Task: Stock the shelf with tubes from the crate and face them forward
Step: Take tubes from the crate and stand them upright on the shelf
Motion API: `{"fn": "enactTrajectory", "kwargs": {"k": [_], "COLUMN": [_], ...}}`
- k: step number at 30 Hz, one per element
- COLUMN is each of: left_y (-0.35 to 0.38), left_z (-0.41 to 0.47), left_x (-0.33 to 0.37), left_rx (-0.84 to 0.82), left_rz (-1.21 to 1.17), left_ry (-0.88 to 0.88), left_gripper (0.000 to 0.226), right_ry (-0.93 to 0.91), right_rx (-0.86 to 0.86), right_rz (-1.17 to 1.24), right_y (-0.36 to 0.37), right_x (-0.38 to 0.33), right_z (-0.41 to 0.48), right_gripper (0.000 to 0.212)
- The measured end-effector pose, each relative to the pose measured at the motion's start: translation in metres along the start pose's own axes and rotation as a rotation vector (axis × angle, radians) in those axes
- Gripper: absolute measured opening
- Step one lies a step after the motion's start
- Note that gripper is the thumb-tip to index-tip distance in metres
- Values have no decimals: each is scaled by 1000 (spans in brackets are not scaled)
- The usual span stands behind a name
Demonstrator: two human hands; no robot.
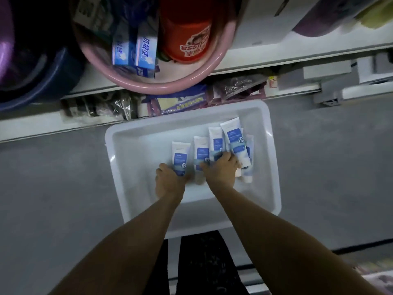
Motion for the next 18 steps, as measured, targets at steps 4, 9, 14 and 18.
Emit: {"fn": "enactTrajectory", "kwargs": {"k": [4,9,14,18], "left_y": [11,10,-11,-29], "left_z": [8,16,5,-15], "left_x": [-3,-4,-11,-14], "left_rx": [22,-13,-64,-85], "left_rz": [-21,-36,-148,-339], "left_ry": [-5,11,-45,-60], "left_gripper": [70,68,57,49], "right_ry": [51,90,78,170], "right_rx": [-33,-80,-236,-620], "right_rz": [-37,47,124,399], "right_y": [9,13,-3,-25], "right_x": [-4,-4,3,5], "right_z": [10,22,24,-1], "right_gripper": [86,81,64,32]}}
Point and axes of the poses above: each hand's wrist, its own z-axis towards the middle knuckle, its own y-axis out of the palm, x = y × z, the point moved 2 cm from there along z, towards the middle knuckle, and after that the axes turned 14 degrees about y, right-handed, at the moved point
